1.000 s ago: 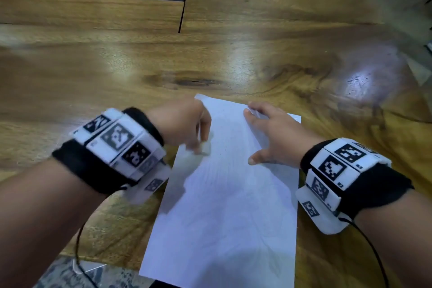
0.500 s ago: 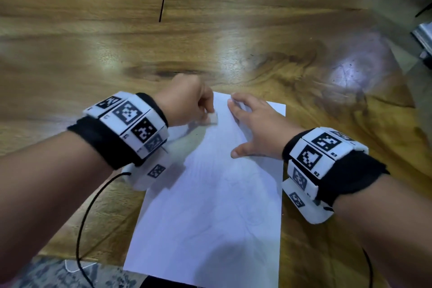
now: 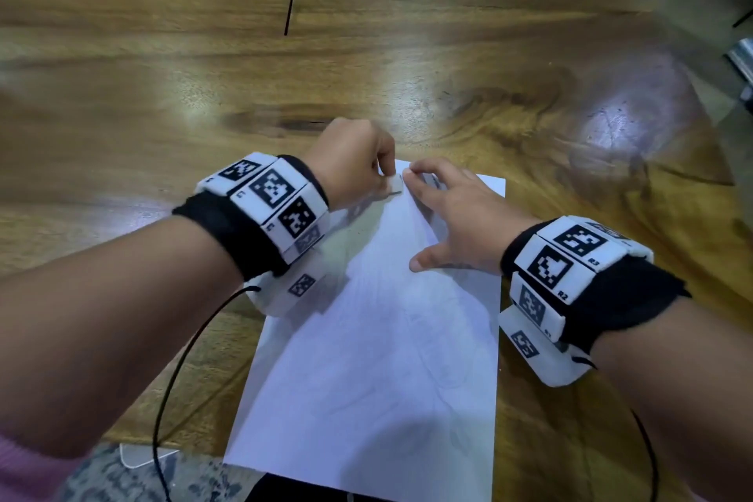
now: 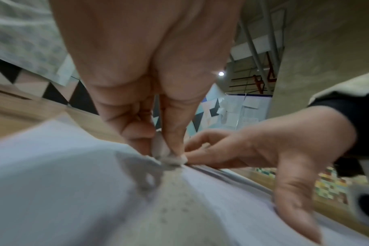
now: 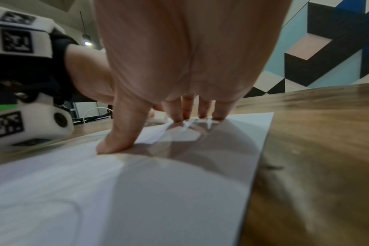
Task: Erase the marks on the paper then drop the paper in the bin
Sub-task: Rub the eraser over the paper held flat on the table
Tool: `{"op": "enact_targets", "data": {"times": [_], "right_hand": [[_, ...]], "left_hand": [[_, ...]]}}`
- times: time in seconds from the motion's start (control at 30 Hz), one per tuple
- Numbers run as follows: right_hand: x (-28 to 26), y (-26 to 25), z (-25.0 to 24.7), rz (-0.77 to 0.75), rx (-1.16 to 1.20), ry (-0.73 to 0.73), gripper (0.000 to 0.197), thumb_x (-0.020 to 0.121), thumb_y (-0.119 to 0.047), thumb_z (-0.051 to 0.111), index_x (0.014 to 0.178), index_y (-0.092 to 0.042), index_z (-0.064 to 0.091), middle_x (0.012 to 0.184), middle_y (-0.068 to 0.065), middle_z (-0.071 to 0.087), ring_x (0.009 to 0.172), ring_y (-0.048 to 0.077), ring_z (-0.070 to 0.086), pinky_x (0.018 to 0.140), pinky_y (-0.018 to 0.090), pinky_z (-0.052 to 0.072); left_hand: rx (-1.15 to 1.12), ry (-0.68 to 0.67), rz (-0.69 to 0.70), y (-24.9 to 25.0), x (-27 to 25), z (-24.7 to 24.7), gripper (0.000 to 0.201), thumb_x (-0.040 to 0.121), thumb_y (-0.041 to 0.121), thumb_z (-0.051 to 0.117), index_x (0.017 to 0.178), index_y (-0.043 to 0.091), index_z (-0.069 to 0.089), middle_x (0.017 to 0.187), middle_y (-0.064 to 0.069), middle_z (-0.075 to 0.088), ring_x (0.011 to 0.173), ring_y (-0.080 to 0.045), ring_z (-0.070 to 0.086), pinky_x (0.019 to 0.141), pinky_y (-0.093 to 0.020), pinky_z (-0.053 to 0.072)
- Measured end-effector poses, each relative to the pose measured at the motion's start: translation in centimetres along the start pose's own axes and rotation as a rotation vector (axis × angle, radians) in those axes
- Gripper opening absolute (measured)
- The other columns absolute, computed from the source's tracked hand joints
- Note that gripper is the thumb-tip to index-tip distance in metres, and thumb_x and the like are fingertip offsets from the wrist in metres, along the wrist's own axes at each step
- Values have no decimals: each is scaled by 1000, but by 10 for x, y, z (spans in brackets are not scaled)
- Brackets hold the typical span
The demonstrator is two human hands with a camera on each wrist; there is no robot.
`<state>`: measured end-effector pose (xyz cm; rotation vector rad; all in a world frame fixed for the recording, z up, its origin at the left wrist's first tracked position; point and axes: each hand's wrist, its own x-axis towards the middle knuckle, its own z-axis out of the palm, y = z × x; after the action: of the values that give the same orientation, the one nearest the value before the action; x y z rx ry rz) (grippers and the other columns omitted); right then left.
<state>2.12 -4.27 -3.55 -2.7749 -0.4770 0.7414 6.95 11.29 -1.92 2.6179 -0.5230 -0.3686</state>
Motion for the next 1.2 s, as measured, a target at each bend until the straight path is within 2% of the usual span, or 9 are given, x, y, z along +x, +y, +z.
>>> {"op": "enact_targets", "data": {"times": [0.07, 0.23, 0.4, 0.53, 0.63, 0.83, 0.97, 1.03, 1.2], "right_hand": [[0, 0, 0, -3, 4, 3, 108, 72, -51, 73, 152, -20, 7, 152, -12, 4, 138, 13, 10, 114, 28, 23], [1, 2, 2, -9, 7, 15, 108, 71, -49, 75, 152, -20, 9, 152, -11, 5, 137, 14, 11, 113, 30, 26], [1, 2, 2, -3, 1, 18, 108, 71, -50, 74, 151, -20, 8, 152, -11, 6, 137, 13, 12, 112, 32, 27], [2, 3, 2, -9, 12, 14, 109, 71, -49, 75, 151, -20, 8, 153, -9, 6, 139, 13, 9, 114, 26, 22], [3, 3, 3, -19, 13, 13, 110, 71, -49, 75, 152, -19, 7, 153, -9, 5, 140, 13, 8, 112, 23, 19], [1, 2, 3, -7, 21, 25, 107, 71, -49, 75, 151, -19, 10, 152, -11, 7, 138, 12, 11, 112, 25, 22], [1, 3, 3, -18, 18, 24, 108, 71, -48, 75, 152, -20, 8, 153, -9, 6, 139, 13, 9, 112, 23, 19], [1, 3, 3, -18, 14, 15, 109, 72, -48, 74, 152, -19, 6, 153, -9, 5, 140, 13, 8, 111, 21, 17], [1, 2, 3, -16, 12, 34, 108, 71, -49, 75, 151, -20, 9, 153, -10, 7, 139, 13, 10, 111, 23, 19]], "left_hand": [[-1, -22, 22, 1, -6, 4, 6, 73, 11, 68, 70, 16, 65, 54, 14, 44, 68, -16, 46, 65, -23, 36], [37, -364, 85, -10, -34, 7, 9, 71, 10, 70, 69, 19, 67, 60, 9, 59, 55, -1, 50, 54, -7, 37], [51, 18, 3, 1, 0, -2, 8, 76, 9, 65, 83, 10, 67, 71, 0, 55, 72, -16, 48, 59, -20, 28], [60, -202, 108, -6, -25, 5, 20, 74, 10, 66, 61, 21, 57, 60, 8, 52, 63, -13, 49, 55, -15, 32], [43, -375, 121, -11, -42, 9, 11, 72, 12, 69, 66, 19, 64, 65, 7, 62, 62, -9, 52, 59, -11, 38], [72, -23, 59, 2, -3, 1, 7, 75, 10, 65, 82, 9, 66, 66, 4, 52, 72, -17, 46, 64, -25, 33], [47, -264, 117, -7, -33, 7, 22, 73, 14, 69, 58, 22, 54, 57, 8, 52, 59, -13, 45, 57, -13, 35], [61, -423, 100, -13, -46, 8, 12, 72, 12, 70, 66, 19, 62, 67, 2, 63, 61, -11, 50, 61, -18, 42], [63, -65, 58, -6, -19, 1, 6, 75, 10, 65, 81, 9, 66, 69, 1, 55, 69, -17, 48, 57, -19, 30]]}}
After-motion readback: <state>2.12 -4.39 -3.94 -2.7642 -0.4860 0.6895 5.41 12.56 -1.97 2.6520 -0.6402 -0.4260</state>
